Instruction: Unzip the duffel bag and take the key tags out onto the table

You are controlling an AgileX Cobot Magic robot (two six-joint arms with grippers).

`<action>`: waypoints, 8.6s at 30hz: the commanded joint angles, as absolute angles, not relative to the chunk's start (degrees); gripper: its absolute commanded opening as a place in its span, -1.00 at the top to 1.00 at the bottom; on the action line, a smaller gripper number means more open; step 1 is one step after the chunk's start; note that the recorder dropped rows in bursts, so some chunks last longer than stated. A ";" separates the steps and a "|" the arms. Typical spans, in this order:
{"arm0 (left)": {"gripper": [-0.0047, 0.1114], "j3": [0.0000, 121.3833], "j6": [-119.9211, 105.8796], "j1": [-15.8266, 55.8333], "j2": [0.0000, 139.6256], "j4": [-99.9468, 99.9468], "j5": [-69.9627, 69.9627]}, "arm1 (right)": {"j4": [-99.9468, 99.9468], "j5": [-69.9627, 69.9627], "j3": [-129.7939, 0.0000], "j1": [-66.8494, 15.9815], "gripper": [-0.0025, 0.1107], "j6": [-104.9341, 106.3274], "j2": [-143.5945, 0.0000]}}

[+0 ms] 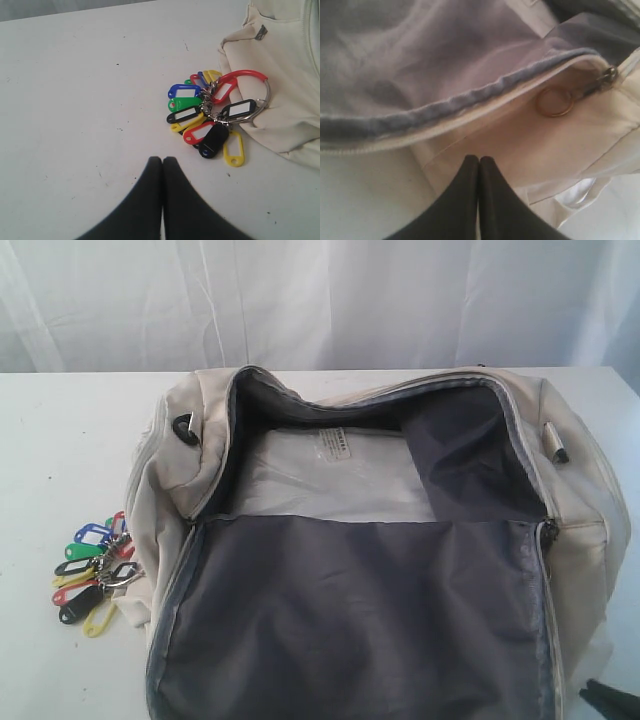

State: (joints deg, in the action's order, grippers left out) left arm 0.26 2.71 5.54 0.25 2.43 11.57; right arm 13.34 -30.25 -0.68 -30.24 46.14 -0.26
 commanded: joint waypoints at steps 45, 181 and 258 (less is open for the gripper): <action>0.92 0.00 2.79 6.04 0.00 2.19 11.55 | -1.53 -19.12 0.00 -9.20 0.96 45.82 0.00; 0.92 0.00 2.79 0.12 0.00 1.94 11.58 | 0.43 -19.65 0.00 -10.76 0.96 -3.43 0.00; 0.92 0.00 2.79 0.12 0.00 2.04 11.96 | 0.43 -19.65 0.00 -10.76 0.96 -3.43 0.00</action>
State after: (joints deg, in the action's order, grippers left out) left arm 0.26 2.71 0.24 0.25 2.43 11.68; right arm 0.96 -19.95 -0.33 -10.65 -3.44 -0.26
